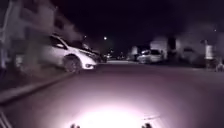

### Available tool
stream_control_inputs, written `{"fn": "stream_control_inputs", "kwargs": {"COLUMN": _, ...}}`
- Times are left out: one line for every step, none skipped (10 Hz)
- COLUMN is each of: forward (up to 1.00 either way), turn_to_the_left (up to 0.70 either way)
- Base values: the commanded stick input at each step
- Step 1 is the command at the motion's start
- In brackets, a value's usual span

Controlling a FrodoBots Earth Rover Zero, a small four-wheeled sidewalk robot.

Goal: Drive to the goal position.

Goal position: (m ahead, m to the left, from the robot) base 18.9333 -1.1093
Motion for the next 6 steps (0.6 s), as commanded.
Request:
{"fn": "stream_control_inputs", "kwargs": {"forward": 0.70, "turn_to_the_left": -0.35}}
{"fn": "stream_control_inputs", "kwargs": {"forward": 0.70, "turn_to_the_left": -0.21}}
{"fn": "stream_control_inputs", "kwargs": {"forward": 0.70, "turn_to_the_left": 0.00}}
{"fn": "stream_control_inputs", "kwargs": {"forward": 0.70, "turn_to_the_left": 0.00}}
{"fn": "stream_control_inputs", "kwargs": {"forward": 0.70, "turn_to_the_left": 0.00}}
{"fn": "stream_control_inputs", "kwargs": {"forward": 0.70, "turn_to_the_left": 0.00}}
